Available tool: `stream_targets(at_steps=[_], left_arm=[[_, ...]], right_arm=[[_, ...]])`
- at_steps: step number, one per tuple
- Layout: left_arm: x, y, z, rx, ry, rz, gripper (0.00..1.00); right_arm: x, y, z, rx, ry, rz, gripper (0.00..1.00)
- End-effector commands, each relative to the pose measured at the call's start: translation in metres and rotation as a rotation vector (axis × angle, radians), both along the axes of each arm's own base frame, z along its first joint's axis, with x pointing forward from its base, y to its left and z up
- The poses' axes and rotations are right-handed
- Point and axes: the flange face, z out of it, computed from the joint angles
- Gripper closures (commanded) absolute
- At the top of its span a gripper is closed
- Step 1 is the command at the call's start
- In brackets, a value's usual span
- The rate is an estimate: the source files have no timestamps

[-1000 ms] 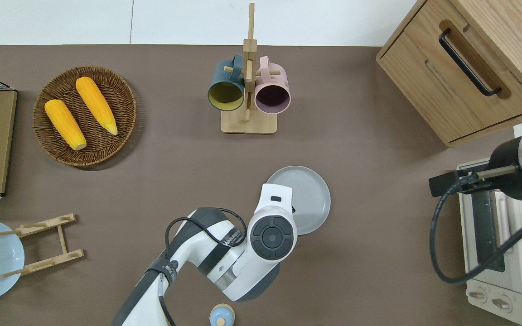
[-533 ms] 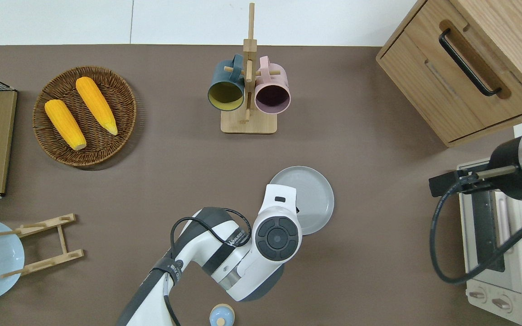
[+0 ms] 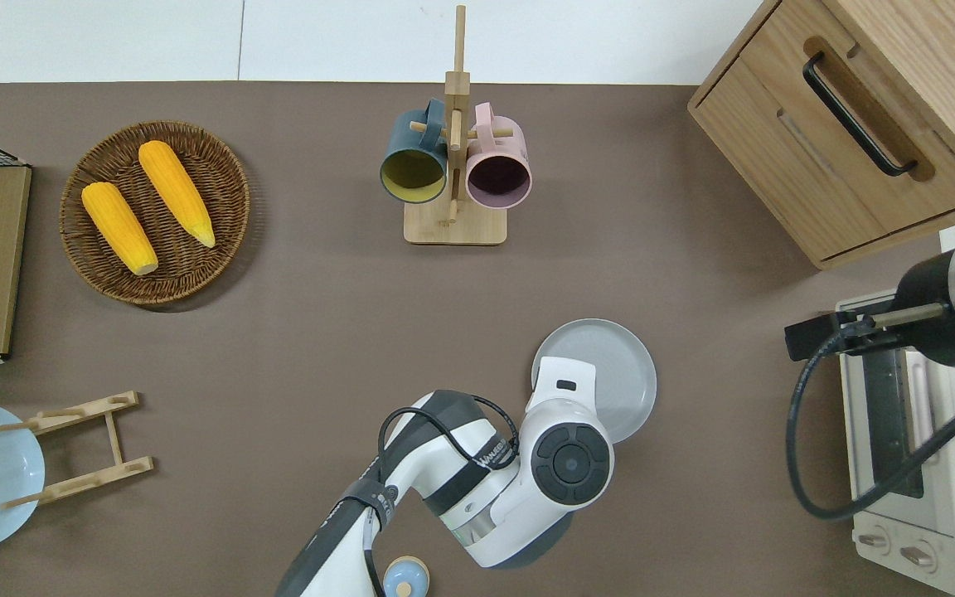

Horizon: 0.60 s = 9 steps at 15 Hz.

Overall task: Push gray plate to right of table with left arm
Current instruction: 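Keep pushing the gray plate with the left gripper toward the toaster oven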

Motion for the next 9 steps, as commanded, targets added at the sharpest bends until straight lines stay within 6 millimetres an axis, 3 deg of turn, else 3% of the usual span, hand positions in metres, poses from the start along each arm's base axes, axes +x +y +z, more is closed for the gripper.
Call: stream_targets(at_steps=[1, 5, 9], left_arm=[[-0.014, -0.036, -0.008, 0.01, 0.003, -0.011, 1.0], [-0.01, -0.056, -0.01, -0.006, -0.001, -0.007, 1.0], [-0.01, -0.059, -0.011, 0.006, 0.008, -0.003, 1.0]], right_arm=[[-0.003, -0.002, 0.004, 0.009, 0.005, -0.006, 0.017], [-0.003, -0.002, 0.004, 0.009, 0.005, -0.005, 0.017], [-0.002, -0.002, 0.004, 0.009, 0.005, -0.006, 0.017]])
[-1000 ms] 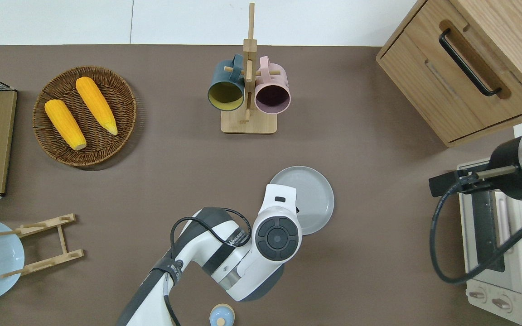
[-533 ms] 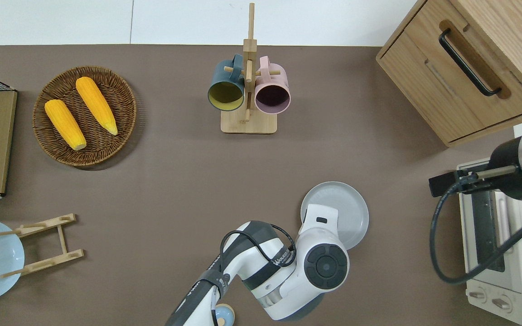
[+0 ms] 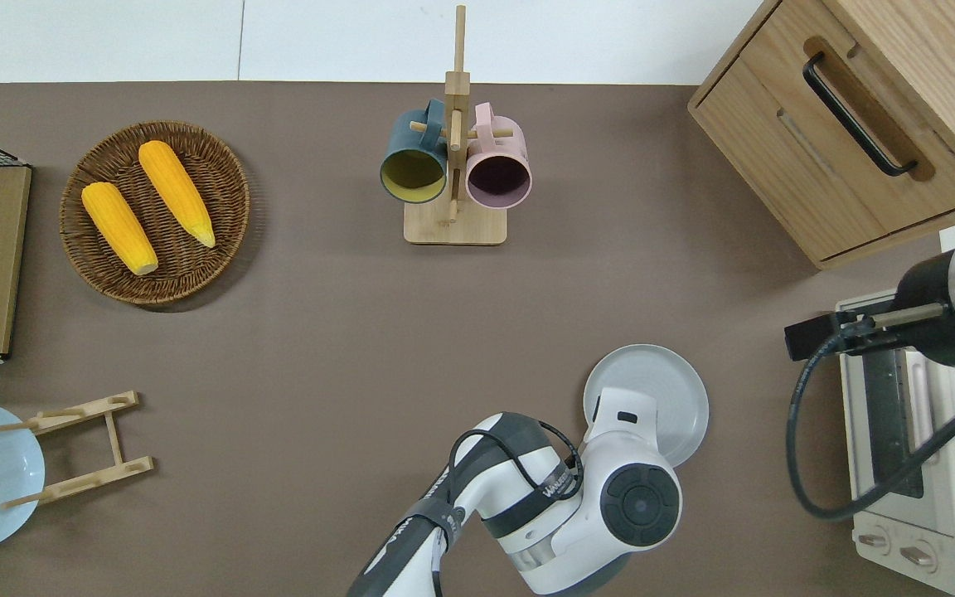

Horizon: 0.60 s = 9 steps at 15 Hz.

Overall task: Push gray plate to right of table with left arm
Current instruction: 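Keep pushing the gray plate with the left gripper toward the toaster oven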

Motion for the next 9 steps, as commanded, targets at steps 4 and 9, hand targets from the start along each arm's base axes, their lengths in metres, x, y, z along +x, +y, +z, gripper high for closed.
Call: stream_targets(at_steps=[4, 9], left_arm=[[0.0037, -0.0076, -0.0063, 0.033, -0.01, 0.001, 0.87], [0.007, -0.0033, -0.0006, 0.051, -0.018, -0.002, 0.16]], right_arm=[[-0.0024, -0.0024, 0.004, 0.009, 0.005, -0.006, 0.017], [-0.0024, -0.0024, 0.004, 0.009, 0.005, -0.008, 0.017]])
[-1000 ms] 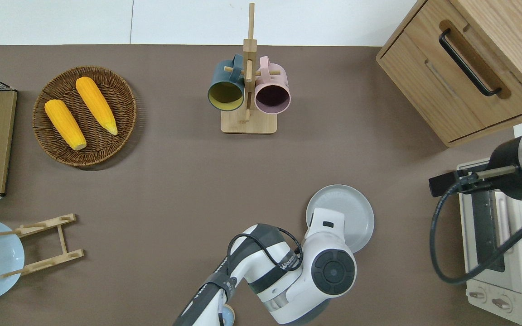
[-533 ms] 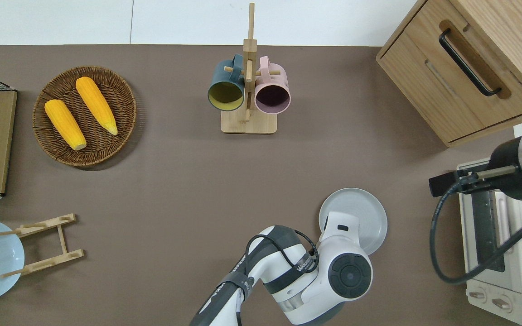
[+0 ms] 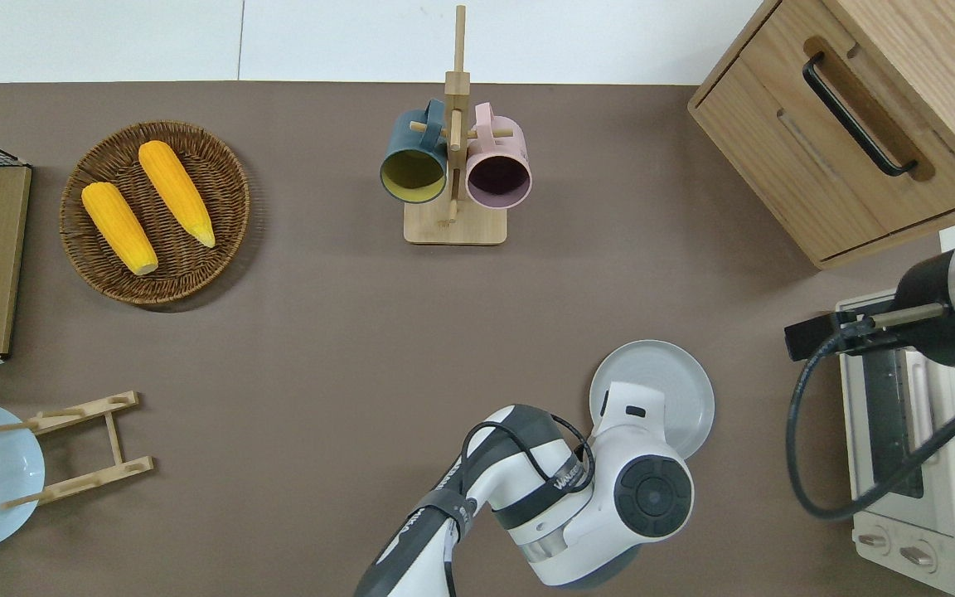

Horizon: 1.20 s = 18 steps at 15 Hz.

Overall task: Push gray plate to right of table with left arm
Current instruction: 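Keep pushing the gray plate with the left gripper toward the toaster oven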

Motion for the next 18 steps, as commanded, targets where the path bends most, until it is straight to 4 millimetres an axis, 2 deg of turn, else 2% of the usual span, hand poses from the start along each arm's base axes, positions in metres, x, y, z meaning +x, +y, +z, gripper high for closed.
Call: stream_targets(at_steps=[1, 2, 7, 10, 13, 16, 18], left_arm=[[0.007, 0.0, 0.006, 0.038, -0.009, 0.006, 0.05], [0.015, 0.005, 0.01, 0.038, -0.016, 0.004, 0.02], [0.019, 0.016, 0.047, 0.05, -0.026, 0.001, 0.01], [0.032, 0.036, 0.066, 0.09, -0.022, -0.016, 0.01], [0.053, 0.075, 0.088, 0.172, 0.019, -0.136, 0.01], [0.085, 0.119, 0.13, 0.177, 0.022, -0.138, 0.01], [0.094, 0.142, 0.158, 0.183, 0.023, -0.161, 0.0]], right_arm=[[-0.002, -0.002, 0.004, 0.009, 0.005, -0.006, 0.017], [-0.003, -0.002, 0.004, 0.009, 0.005, -0.005, 0.017], [-0.002, -0.002, 0.004, 0.009, 0.005, -0.006, 0.017], [-0.002, -0.002, 0.004, 0.009, 0.005, -0.006, 0.017], [-0.003, -0.002, 0.004, 0.009, 0.006, -0.006, 0.017], [-0.003, -0.002, 0.004, 0.009, 0.005, -0.005, 0.017], [-0.003, -0.002, 0.004, 0.009, 0.005, -0.005, 0.017]])
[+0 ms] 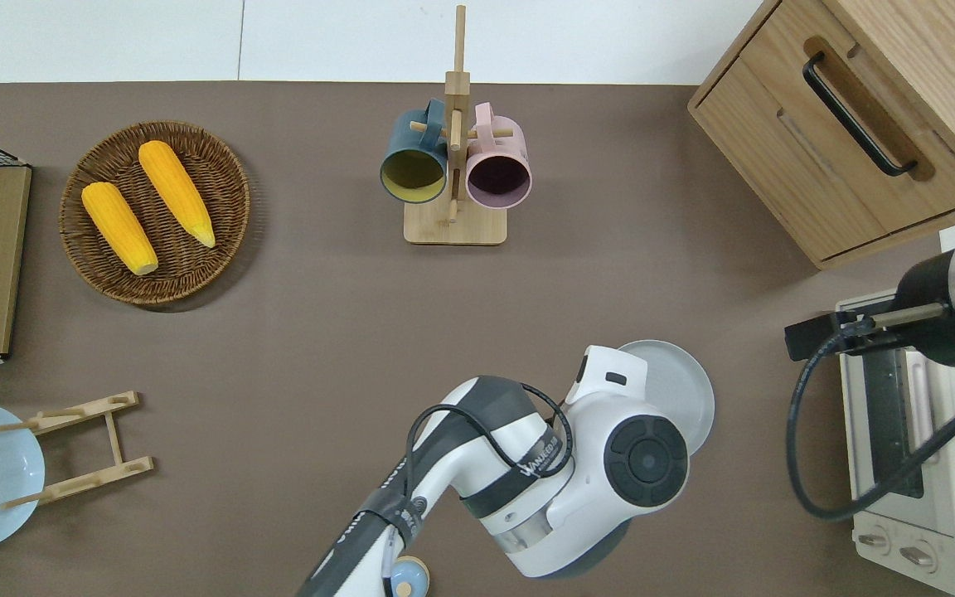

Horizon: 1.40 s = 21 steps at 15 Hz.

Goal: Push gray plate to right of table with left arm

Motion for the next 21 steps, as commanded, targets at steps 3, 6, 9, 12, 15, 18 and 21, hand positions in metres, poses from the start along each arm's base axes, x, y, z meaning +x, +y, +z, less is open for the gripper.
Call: stream_targets(at_steps=[3, 6, 9, 12, 15, 18, 21], left_arm=[[0.024, 0.078, 0.073, 0.017, 0.046, -0.091, 0.0], [0.037, 0.13, 0.101, 0.018, 0.081, -0.135, 0.01], [0.049, 0.19, 0.129, 0.025, 0.099, -0.178, 0.01], [0.051, 0.241, 0.156, 0.025, 0.11, -0.205, 0.01], [0.062, 0.292, 0.163, 0.02, 0.123, -0.217, 0.01], [0.069, 0.328, 0.166, -0.011, 0.125, -0.24, 0.01], [0.076, 0.361, 0.169, -0.038, 0.114, -0.303, 0.01]], right_arm=[[-0.003, -0.002, 0.004, 0.009, 0.005, -0.005, 0.017], [-0.002, -0.002, 0.004, 0.009, 0.005, -0.006, 0.017], [-0.003, -0.002, 0.004, 0.009, 0.005, -0.006, 0.017], [-0.003, -0.002, 0.004, 0.009, 0.005, -0.005, 0.017], [-0.003, -0.002, 0.004, 0.009, 0.005, -0.006, 0.017], [-0.003, -0.002, 0.004, 0.009, 0.005, -0.005, 0.017], [-0.002, -0.002, 0.004, 0.009, 0.005, -0.008, 0.017]])
